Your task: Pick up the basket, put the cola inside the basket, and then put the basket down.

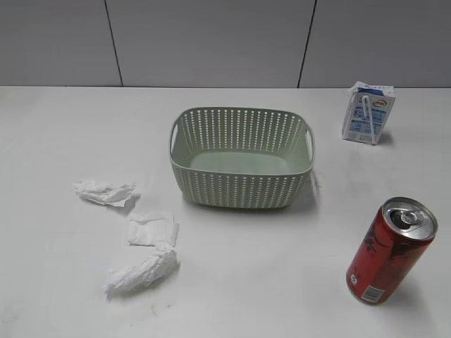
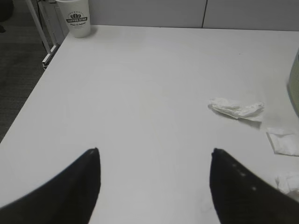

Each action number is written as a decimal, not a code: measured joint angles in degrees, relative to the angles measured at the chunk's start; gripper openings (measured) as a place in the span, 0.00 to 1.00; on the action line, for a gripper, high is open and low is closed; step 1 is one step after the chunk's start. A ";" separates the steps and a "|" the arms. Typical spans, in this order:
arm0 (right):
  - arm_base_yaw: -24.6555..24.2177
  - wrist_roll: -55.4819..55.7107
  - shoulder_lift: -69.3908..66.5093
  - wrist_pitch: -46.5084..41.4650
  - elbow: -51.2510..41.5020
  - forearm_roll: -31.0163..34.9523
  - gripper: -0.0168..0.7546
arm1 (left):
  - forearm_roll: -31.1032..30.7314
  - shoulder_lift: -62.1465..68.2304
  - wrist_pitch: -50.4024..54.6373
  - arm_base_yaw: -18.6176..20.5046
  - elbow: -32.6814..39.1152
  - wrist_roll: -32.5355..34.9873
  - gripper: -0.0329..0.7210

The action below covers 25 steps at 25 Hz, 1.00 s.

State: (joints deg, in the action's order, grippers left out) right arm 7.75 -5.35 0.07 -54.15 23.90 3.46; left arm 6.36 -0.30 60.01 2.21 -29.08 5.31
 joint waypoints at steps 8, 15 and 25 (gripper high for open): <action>0.00 0.00 0.00 0.00 0.00 0.00 0.72 | 0.00 0.00 0.00 0.00 0.00 0.00 0.78; 0.00 0.00 0.00 0.00 0.00 0.00 0.72 | -1.06 0.17 -0.20 0.00 0.00 0.00 0.78; 0.00 0.00 0.00 -0.05 0.00 0.00 0.72 | 0.90 21.05 -14.94 0.00 -5.77 0.00 0.78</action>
State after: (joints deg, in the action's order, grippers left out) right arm 7.75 -5.35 0.07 -54.20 23.90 3.46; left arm 7.26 20.75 45.07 2.21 -34.85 5.31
